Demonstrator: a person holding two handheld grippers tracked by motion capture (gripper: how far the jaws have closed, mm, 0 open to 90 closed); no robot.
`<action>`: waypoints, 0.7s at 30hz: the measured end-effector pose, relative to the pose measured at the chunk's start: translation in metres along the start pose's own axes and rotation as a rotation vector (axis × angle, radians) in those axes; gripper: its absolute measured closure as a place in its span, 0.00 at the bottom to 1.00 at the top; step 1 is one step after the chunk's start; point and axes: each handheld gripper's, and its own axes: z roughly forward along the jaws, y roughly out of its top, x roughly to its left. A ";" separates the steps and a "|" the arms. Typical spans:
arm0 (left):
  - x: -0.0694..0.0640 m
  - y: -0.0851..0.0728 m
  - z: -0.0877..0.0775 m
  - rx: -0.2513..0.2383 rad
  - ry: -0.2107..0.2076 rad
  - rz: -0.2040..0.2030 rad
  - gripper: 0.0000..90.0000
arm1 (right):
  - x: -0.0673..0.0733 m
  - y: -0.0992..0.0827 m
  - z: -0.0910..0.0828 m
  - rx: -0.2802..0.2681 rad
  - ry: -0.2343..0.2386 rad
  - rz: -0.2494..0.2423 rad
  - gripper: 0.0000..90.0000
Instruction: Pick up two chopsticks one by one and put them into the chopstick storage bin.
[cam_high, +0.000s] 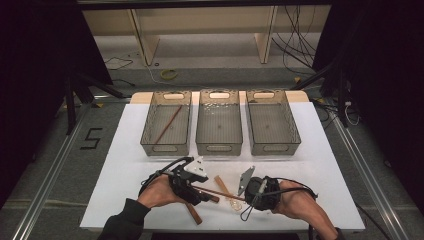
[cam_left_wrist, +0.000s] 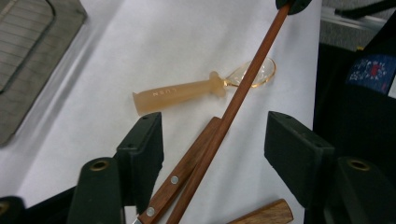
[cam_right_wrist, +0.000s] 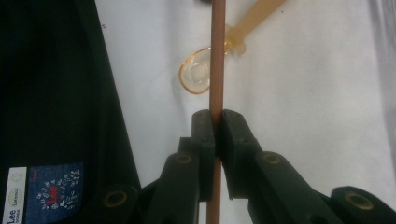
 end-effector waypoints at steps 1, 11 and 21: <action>-0.001 0.000 0.002 0.005 -0.004 0.002 0.44 | 0.000 0.001 0.000 0.002 0.002 -0.005 0.94; -0.007 0.004 0.009 0.061 -0.016 0.042 0.60 | 0.005 0.006 -0.002 0.003 -0.002 -0.037 0.94; -0.009 0.006 0.014 0.091 -0.035 0.072 0.75 | 0.008 0.008 -0.003 0.004 0.005 -0.063 0.94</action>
